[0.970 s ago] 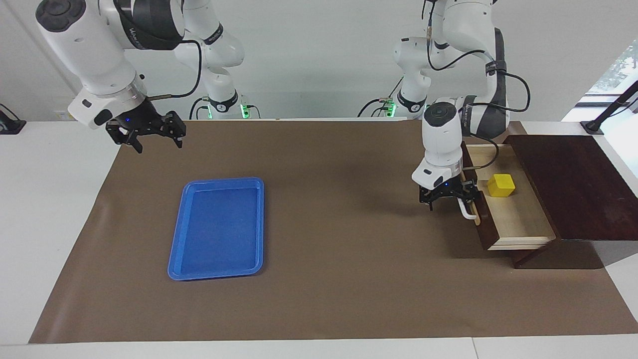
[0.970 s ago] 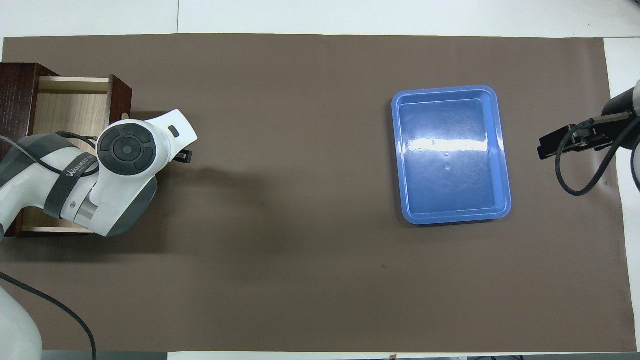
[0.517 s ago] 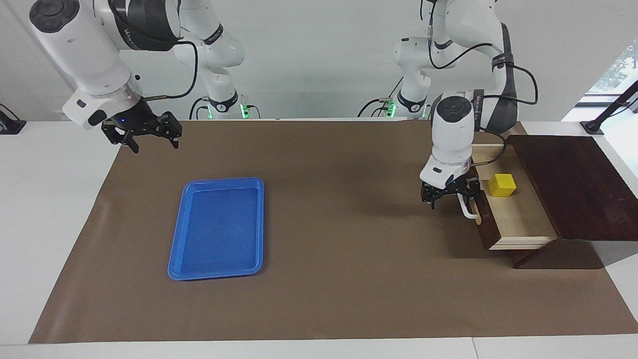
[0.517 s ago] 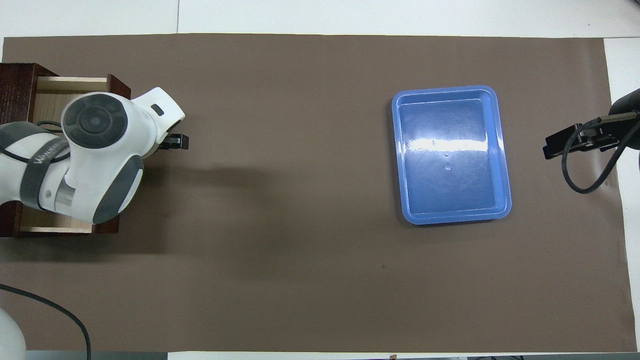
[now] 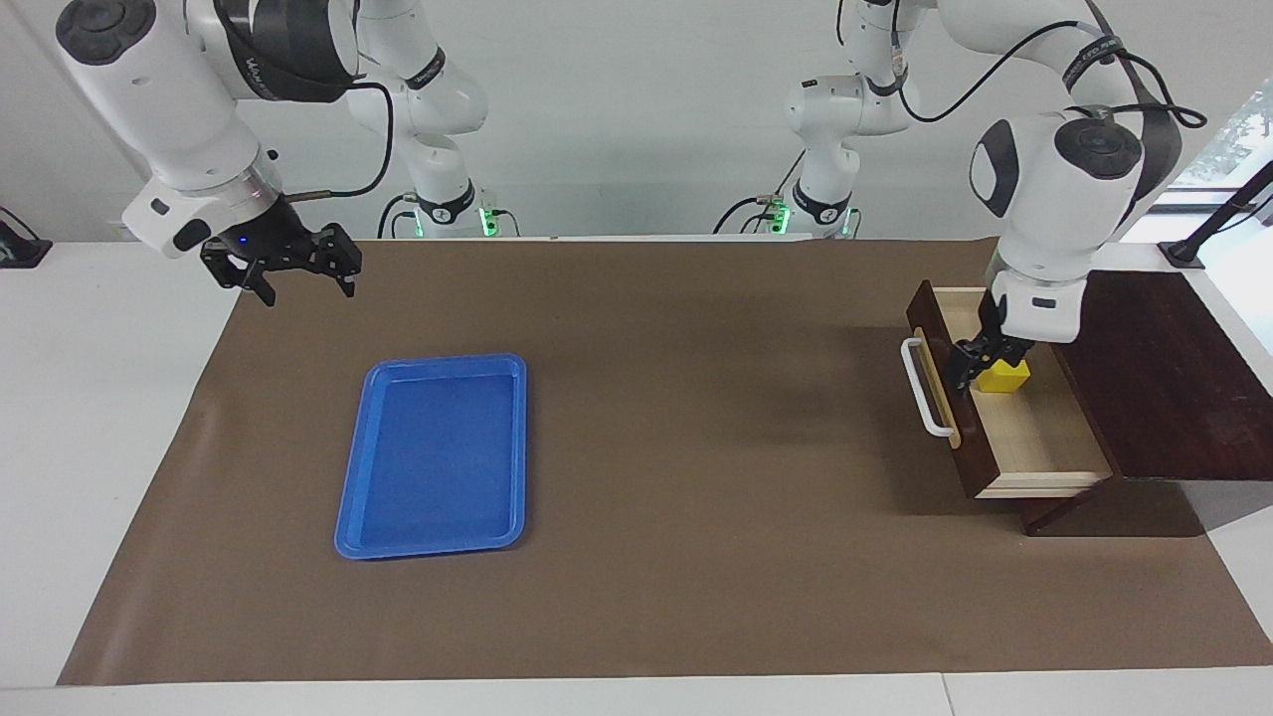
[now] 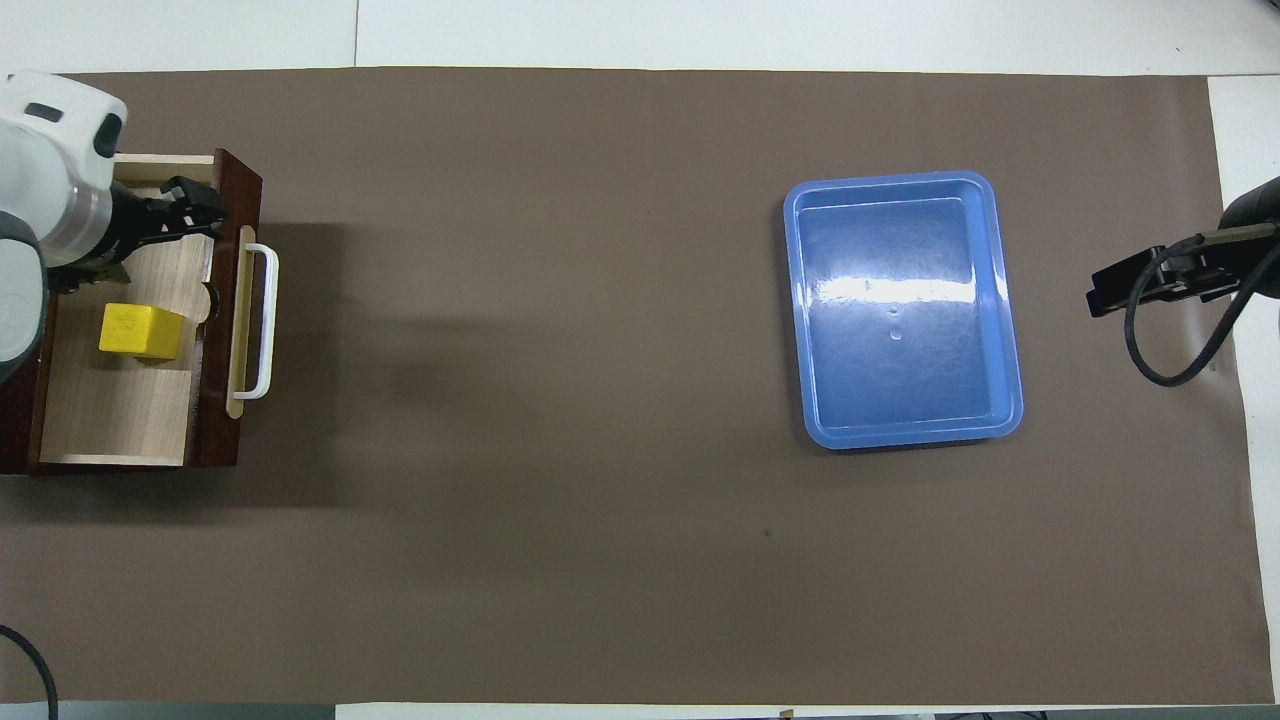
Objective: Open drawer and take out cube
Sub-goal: 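Lower the left gripper onto the yellow cube while the right gripper advances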
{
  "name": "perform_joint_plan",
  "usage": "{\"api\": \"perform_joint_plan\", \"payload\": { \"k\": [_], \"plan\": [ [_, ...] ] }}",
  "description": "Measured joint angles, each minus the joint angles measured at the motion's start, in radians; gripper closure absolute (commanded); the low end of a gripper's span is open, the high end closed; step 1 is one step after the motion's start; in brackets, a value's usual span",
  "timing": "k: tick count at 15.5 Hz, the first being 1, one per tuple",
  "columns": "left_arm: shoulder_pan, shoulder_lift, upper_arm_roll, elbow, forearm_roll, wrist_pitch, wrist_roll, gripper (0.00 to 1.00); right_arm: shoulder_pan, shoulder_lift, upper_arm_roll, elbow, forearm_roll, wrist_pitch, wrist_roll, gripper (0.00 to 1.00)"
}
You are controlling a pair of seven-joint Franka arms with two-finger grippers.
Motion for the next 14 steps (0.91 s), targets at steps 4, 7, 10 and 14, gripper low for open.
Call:
{"api": "perform_joint_plan", "payload": {
  "k": [4,7,10,14],
  "plan": [
    [0.054,-0.006,0.001,-0.023,-0.001,-0.003,-0.351,0.00,0.000,-0.002,0.004,-0.015,0.029,0.002,0.047,0.00],
    [0.101,-0.034,0.001,-0.096,-0.001,0.002,-0.538,0.00,0.002,-0.027,0.007,-0.071,0.053,0.035,0.134,0.00],
    [0.121,-0.062,0.001,-0.150,-0.001,0.031,-0.590,0.00,0.011,-0.054,0.012,-0.147,0.134,0.074,0.295,0.00],
    [0.130,-0.091,0.001,-0.238,-0.001,0.128,-0.705,0.00,0.051,-0.068,0.019,-0.228,0.219,0.114,0.480,0.00]
  ]
}}
